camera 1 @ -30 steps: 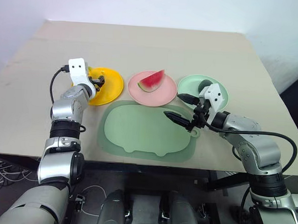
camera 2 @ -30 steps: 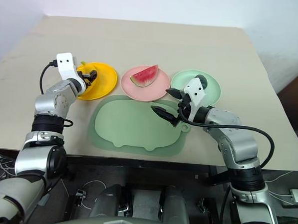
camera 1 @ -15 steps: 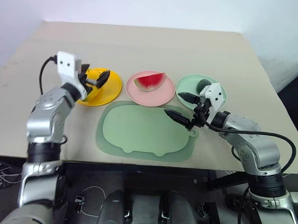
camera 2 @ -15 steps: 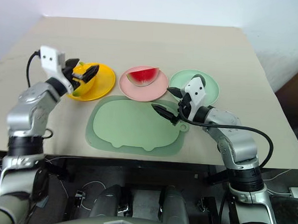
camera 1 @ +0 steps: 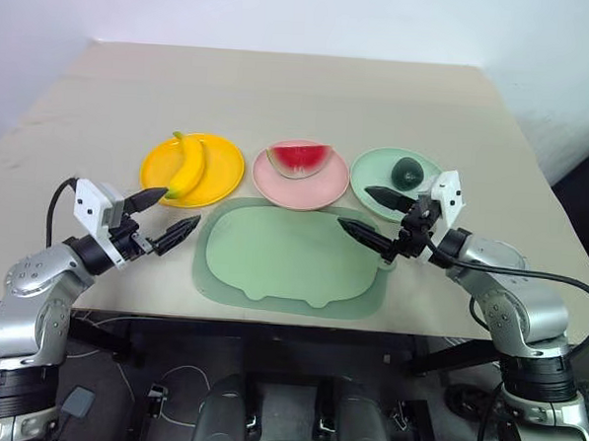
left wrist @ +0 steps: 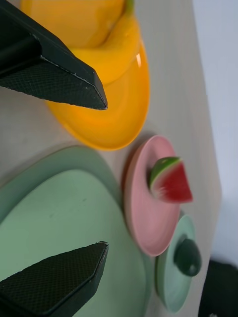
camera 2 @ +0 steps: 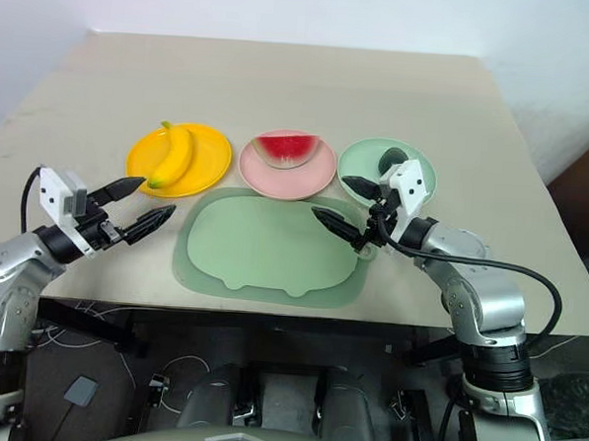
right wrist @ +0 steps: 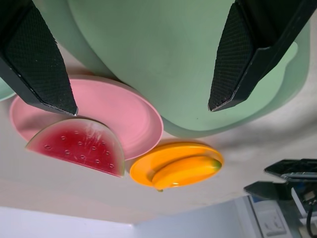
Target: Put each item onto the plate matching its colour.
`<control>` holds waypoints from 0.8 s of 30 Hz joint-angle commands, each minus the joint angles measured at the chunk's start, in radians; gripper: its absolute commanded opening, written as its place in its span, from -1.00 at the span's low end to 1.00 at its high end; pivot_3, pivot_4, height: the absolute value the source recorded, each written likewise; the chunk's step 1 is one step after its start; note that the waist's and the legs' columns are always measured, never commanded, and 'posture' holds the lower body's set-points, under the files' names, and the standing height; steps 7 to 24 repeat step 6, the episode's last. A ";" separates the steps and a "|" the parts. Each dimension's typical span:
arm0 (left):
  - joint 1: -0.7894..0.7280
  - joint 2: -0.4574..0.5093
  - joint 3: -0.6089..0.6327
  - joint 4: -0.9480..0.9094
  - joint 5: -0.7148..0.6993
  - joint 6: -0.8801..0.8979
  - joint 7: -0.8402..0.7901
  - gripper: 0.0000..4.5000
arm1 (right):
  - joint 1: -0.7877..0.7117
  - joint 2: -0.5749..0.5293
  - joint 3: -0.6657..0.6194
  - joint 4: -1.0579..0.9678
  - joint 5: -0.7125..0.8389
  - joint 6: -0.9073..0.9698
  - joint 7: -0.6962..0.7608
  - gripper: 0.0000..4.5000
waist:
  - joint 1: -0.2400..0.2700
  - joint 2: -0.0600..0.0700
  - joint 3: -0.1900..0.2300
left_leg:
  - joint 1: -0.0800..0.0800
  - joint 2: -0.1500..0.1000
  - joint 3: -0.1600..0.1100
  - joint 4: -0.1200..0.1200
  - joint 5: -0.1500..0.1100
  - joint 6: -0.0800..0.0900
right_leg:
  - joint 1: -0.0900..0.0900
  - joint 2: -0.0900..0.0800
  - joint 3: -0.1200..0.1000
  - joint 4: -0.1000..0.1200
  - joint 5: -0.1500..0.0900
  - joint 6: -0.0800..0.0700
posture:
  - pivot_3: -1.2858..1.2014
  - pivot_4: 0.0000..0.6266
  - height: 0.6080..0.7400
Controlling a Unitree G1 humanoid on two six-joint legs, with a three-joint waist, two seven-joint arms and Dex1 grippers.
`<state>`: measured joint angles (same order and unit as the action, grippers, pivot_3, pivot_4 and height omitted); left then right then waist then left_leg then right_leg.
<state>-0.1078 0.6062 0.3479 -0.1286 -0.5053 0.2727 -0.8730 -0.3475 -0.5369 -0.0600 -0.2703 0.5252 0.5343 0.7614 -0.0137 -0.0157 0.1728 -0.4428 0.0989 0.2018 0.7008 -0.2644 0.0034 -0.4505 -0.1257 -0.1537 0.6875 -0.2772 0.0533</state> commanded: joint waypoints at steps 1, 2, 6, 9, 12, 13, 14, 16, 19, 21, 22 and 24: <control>0.028 0.003 0.029 -0.058 -0.031 -0.041 -0.014 0.99 | 0.014 -0.028 -0.011 0.003 -0.003 -0.039 0.048 1.00 | 0.000 0.000 0.000 | 0.000 0.000 0.000 0.000 0.000 0.000 | 0.000 0.000 0.000 0.000 0.000 0.000 | 0.03 -0.52 0.32; 0.043 0.006 0.030 -0.068 -0.038 -0.039 -0.019 0.99 | 0.014 -0.031 -0.011 0.010 -0.007 -0.045 0.053 1.00 | 0.000 0.000 0.000 | 0.000 0.000 0.000 0.000 0.000 0.000 | 0.000 0.000 0.000 0.000 0.000 0.000 | 0.03 -0.52 0.32; 0.064 0.024 0.026 -0.101 -0.093 0.006 -0.047 0.99 | 0.003 -0.048 0.003 0.027 -0.033 -0.068 0.073 1.00 | -0.001 0.000 0.000 | 0.000 0.000 0.000 0.000 0.000 0.000 | 0.000 0.000 0.000 0.000 0.000 0.000 | 0.03 -0.52 0.32; 0.064 0.024 0.026 -0.101 -0.093 0.006 -0.047 0.99 | 0.003 -0.048 0.003 0.027 -0.033 -0.068 0.073 1.00 | -0.001 0.000 0.000 | 0.000 0.000 0.000 0.000 0.000 0.000 | 0.000 0.000 0.000 0.000 0.000 0.000 | 0.03 -0.52 0.32; 0.064 0.024 0.026 -0.101 -0.093 0.006 -0.047 0.99 | 0.003 -0.048 0.003 0.027 -0.033 -0.068 0.073 1.00 | -0.001 0.000 0.000 | 0.000 0.000 0.000 0.000 0.000 0.000 | 0.000 0.000 0.000 0.000 0.000 0.000 | 0.03 -0.52 0.32; 0.064 0.024 0.026 -0.101 -0.093 0.006 -0.047 0.99 | 0.003 -0.048 0.003 0.027 -0.033 -0.068 0.073 1.00 | -0.001 0.000 0.000 | 0.000 0.000 0.000 0.000 0.000 0.000 | 0.000 0.000 0.000 0.000 0.000 0.000 | 0.03 -0.52 0.32; 0.064 0.024 0.026 -0.101 -0.093 0.006 -0.047 0.99 | 0.003 -0.048 0.003 0.027 -0.033 -0.068 0.073 1.00 | -0.001 0.000 0.000 | 0.000 0.000 0.000 0.000 0.000 0.000 | 0.000 0.000 0.000 0.000 0.000 0.000 | 0.03 -0.52 0.32; 0.064 0.024 0.026 -0.101 -0.093 0.006 -0.047 0.99 | 0.003 -0.048 0.003 0.027 -0.033 -0.068 0.073 1.00 | -0.001 0.000 0.000 | 0.000 0.000 0.000 0.000 0.000 0.000 | 0.000 0.000 0.000 0.000 0.000 0.000 | 0.03 -0.52 0.32; 0.064 0.024 0.026 -0.101 -0.093 0.006 -0.047 0.99 | 0.003 -0.048 0.003 0.027 -0.033 -0.068 0.073 1.00 | -0.001 0.000 0.000 | 0.000 0.000 0.000 0.000 0.000 0.000 | 0.000 0.000 0.000 0.000 0.000 0.000 | 0.03 -0.52 0.32; 0.064 0.024 0.026 -0.101 -0.093 0.006 -0.047 0.99 | 0.003 -0.048 0.003 0.027 -0.033 -0.068 0.073 1.00 | -0.001 0.000 0.000 | 0.000 0.000 0.000 0.000 0.000 0.000 | 0.000 0.000 0.000 0.000 0.000 0.000 | 0.03 -0.52 0.32; 0.064 0.024 0.026 -0.101 -0.093 0.006 -0.047 0.99 | 0.003 -0.048 0.003 0.027 -0.033 -0.068 0.073 1.00 | -0.001 0.000 0.000 | 0.000 0.000 0.000 0.000 0.000 0.000 | 0.000 0.000 0.000 0.000 0.000 0.000 | 0.03 -0.52 0.32; 0.064 0.024 0.026 -0.101 -0.093 0.006 -0.047 0.99 | 0.003 -0.048 0.003 0.027 -0.033 -0.068 0.073 1.00 | -0.001 0.000 0.000 | 0.000 0.000 0.000 0.000 0.000 0.000 | 0.000 0.000 0.000 0.000 0.000 0.000 | 0.03 -0.52 0.32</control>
